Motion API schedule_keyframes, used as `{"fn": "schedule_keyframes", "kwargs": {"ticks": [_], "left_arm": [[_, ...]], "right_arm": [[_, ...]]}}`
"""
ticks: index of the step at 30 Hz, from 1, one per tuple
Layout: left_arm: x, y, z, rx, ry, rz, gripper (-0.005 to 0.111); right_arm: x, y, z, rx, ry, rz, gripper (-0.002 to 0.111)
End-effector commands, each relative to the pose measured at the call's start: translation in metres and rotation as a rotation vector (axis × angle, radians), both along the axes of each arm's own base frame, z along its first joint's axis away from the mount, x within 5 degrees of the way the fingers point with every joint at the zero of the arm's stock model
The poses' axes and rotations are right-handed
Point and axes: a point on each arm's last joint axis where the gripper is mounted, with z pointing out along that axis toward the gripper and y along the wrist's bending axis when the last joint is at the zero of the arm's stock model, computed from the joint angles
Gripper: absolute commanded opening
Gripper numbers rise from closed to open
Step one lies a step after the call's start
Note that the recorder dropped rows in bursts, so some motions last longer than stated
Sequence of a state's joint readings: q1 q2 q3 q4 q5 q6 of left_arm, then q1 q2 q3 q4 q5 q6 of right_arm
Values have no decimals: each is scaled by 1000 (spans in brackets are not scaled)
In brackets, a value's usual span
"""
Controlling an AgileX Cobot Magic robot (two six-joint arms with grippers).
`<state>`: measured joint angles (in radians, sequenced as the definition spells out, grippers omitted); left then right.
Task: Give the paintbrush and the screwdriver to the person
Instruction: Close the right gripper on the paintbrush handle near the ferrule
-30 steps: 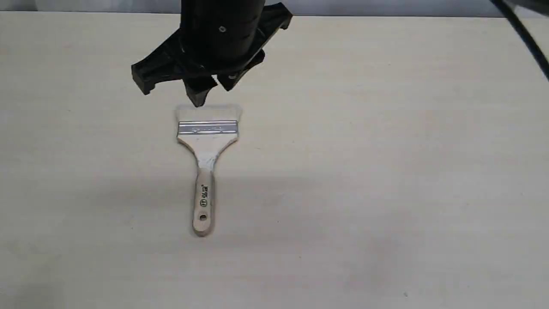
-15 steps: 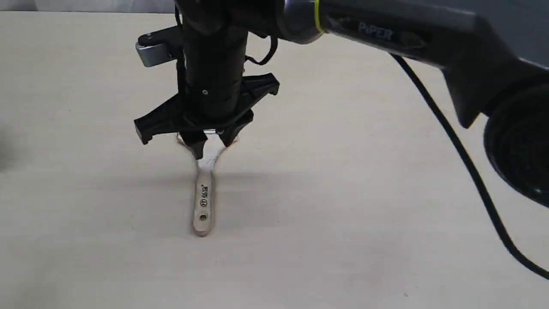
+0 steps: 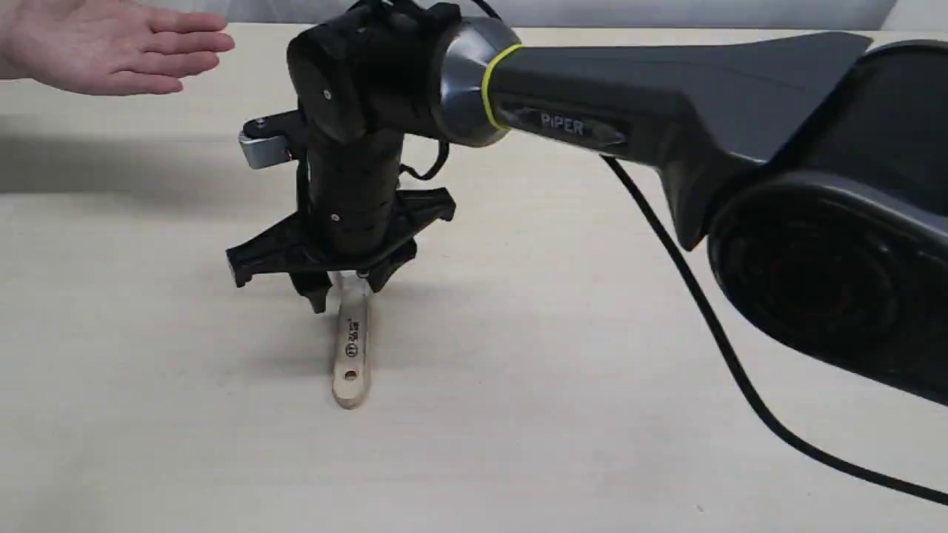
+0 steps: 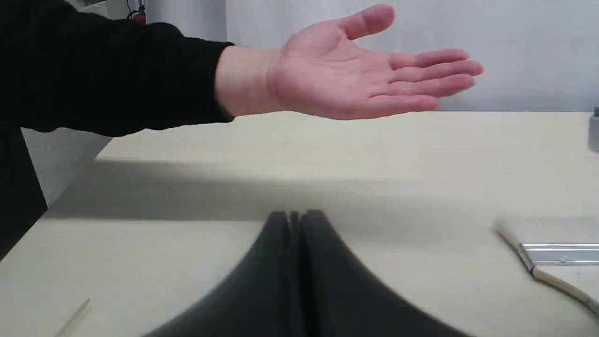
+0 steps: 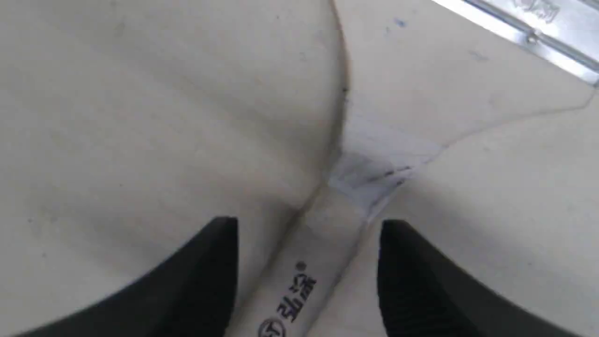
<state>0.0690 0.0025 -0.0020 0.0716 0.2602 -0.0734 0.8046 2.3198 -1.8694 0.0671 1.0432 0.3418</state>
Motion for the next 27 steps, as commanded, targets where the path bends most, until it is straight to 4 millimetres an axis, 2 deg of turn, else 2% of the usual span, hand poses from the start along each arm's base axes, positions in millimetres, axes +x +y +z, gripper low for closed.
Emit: {"fn": "schedule_keyframes", "kwargs": {"ticks": [1,10,19,26,27], "left_arm": [[0,0,0,-6,-11,-6,0],[0,0,0,-3,-12,-6,0],[0,0,0,-3,-12,-6,0],[0,0,0,-3,-12,-6,0],[0,0,0,-3,-12,-6,0]], "right_arm": [[3,2,-7,8,-13,-27,52],[11,-6,-19,-87,-71,-125,52],[13,-1,-25,-36,-76,-176,52],[17,-4,-46,-79,-89,-230,51],[17,-4,-48,-82,-86,-230,48]]}}
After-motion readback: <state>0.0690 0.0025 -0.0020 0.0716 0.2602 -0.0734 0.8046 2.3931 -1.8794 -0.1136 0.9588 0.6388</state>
